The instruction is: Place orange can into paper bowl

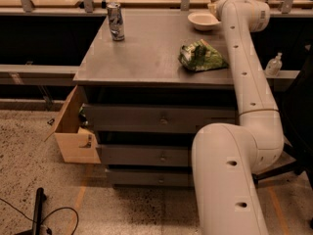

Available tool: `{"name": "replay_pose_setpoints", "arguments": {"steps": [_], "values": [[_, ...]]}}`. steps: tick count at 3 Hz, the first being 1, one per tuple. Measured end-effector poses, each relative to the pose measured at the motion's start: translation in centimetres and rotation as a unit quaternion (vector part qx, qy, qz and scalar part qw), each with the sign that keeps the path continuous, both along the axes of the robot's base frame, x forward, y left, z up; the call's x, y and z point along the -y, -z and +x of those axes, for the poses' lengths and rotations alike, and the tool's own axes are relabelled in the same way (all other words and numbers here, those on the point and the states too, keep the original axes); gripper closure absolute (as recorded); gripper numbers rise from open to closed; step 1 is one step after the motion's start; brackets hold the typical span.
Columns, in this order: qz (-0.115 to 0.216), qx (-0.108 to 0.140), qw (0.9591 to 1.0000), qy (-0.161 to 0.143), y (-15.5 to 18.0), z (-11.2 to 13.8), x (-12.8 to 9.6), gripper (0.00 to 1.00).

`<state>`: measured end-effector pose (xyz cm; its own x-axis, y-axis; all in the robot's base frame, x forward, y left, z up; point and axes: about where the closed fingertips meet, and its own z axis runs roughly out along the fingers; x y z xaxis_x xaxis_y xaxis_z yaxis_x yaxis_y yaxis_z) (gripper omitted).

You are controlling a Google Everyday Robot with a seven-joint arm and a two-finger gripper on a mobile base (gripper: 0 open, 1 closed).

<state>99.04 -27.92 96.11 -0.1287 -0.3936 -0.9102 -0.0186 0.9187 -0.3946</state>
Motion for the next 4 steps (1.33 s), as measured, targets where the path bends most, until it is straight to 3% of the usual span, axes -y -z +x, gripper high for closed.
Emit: {"name": "replay_pose_setpoints", "arguments": {"steps": [2,3,4], "values": [[0.059,0.014,0.9980,-0.016,0.5,1.2,-3.1,1.00],[0.061,0.025,0.9975,-0.023,0.6,1.5,-3.5,1.00],[0.056,0.054,0.9966,-0.026,0.0,1.8,-3.3,1.00]]}}
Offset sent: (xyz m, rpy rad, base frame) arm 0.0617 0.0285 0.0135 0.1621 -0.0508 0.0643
